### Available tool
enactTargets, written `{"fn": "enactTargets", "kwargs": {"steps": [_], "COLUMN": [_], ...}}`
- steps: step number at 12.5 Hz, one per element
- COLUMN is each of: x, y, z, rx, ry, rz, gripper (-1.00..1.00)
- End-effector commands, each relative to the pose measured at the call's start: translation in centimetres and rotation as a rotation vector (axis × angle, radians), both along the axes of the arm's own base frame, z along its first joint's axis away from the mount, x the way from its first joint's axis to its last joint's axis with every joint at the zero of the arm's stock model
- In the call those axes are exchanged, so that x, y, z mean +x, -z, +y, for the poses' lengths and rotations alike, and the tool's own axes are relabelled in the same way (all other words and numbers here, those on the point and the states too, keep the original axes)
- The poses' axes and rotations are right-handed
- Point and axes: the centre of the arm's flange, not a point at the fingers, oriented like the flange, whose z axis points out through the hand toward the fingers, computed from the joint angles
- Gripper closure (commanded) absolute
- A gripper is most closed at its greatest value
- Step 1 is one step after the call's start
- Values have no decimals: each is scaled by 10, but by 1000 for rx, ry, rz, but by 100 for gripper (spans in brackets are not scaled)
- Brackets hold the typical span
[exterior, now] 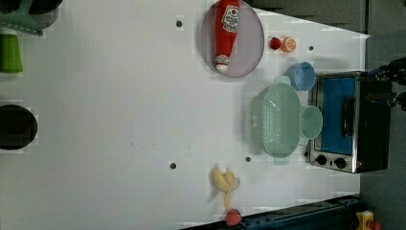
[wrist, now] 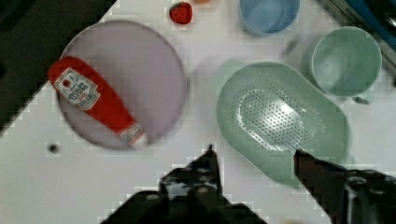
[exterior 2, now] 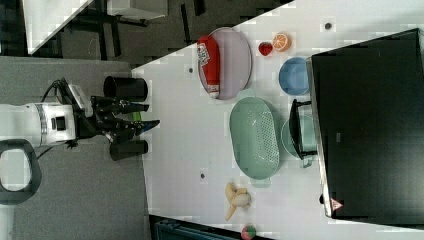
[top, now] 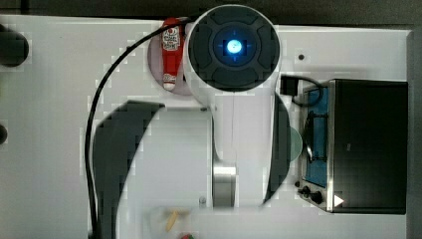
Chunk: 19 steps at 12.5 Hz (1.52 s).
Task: Drag strainer right to left.
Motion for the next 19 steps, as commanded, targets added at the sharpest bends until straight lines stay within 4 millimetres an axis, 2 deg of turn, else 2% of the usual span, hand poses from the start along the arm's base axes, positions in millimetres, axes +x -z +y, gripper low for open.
{"fn": "enactTargets", "kwargs": {"steps": [1,3,5,6,9,14,16,19], "x": [-197,-196,-185,-175,-137,-86,-71,-62], "y": [-80,-76,-59,-44,30,170,220,290], "z": [-29,-28,-28,-28,-29,-31,-31,-27], "rx": [5,6,5,4,2,-11,-20,-27], "ry": [39,39,39,37,109,472,604,632], "rz": [4,12,13,9,-7,24,36,56], "gripper": [-60,-100,-100,-100,-100,-100,-100,-100]}}
